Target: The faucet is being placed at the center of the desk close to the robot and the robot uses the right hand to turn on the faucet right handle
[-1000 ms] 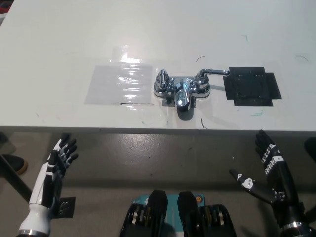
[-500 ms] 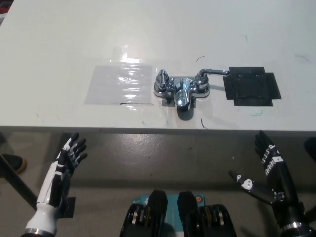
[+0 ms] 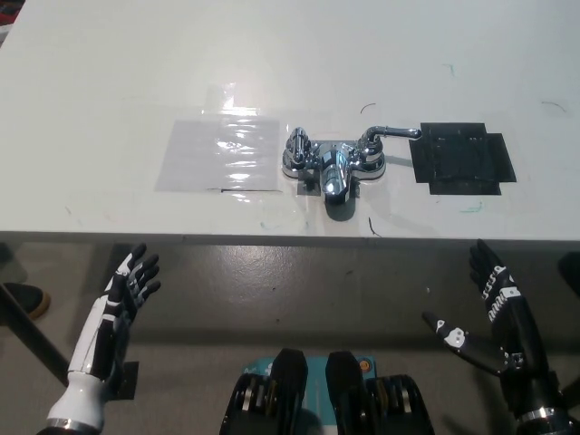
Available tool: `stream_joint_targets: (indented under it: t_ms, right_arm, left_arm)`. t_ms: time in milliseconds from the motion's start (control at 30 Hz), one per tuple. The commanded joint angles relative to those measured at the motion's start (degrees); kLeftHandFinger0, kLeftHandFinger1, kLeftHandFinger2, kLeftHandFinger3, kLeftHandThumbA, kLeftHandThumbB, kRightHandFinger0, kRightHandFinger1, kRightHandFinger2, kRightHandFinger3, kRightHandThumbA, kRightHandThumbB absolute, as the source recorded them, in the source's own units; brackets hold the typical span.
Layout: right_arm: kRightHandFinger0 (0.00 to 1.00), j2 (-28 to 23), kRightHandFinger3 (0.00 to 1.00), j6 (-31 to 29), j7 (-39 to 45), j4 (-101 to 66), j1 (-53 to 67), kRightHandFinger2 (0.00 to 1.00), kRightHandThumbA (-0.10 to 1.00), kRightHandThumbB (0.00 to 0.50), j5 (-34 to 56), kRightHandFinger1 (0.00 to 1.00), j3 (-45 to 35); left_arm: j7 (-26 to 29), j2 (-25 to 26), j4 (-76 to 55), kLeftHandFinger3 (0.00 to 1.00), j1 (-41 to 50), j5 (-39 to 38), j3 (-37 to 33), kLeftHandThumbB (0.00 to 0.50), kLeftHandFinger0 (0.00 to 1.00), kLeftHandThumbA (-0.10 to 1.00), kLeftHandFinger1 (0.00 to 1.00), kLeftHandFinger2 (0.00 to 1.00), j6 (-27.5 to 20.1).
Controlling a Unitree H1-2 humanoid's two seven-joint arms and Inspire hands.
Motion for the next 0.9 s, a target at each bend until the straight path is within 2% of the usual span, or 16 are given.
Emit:
stream_joint_targets:
  t_ms: [0, 367, 433, 767, 867]
  right_arm:
    - [1.0, -0.4, 1.0, -2.3, -0.6, -0.9, -1.2, 1.0, 0.87, 0.154, -0.1, 1.0, 0.7]
    - [1.0, -0.8, 1.0, -2.5, -0.5, -0.6, -1.5, 1.0, 0.84, 0.146, 0.0, 1.0, 1.4]
    - [1.0, -0.6, 1.0, -2.0, -0.1, -0.8, -1.4, 1.0, 0.81, 0.151, 1.2, 1.0, 1.3]
    - [1.0, -1.0, 1.0, -2.7, -0.4, -0.8, -1.6, 1.0, 0.81, 0.147, 0.3, 1.0, 1.8]
    - [1.0, -1.0, 1.0, -2.5, -0.2, -1.0, -1.6, 1.0, 0.8, 0.131, 0.4, 1.0, 1.9]
  left_arm:
    - [-0.2, 1.1, -1.9, 1.0, -1.1, 0.8, -0.1, 0.085, 1.0, 1.0, 1.0, 1.0, 0.0]
    - [-0.5, 1.2, -1.7, 1.0, -1.5, 0.2, 0.1, 0.085, 1.0, 1.0, 1.0, 1.0, 0.3]
    - [-0.5, 1.3, -1.6, 1.0, -1.5, 0.5, 0.0, 0.08, 1.0, 1.0, 1.0, 1.0, 0.0]
    - [-0.2, 1.4, -1.6, 1.0, -1.9, 1.0, -0.1, 0.082, 1.0, 1.0, 1.0, 1.0, 0.4]
    - [-0.1, 1.4, -1.8, 1.0, -1.8, 1.1, 0.0, 0.071, 1.0, 1.0, 1.0, 1.0, 0.6]
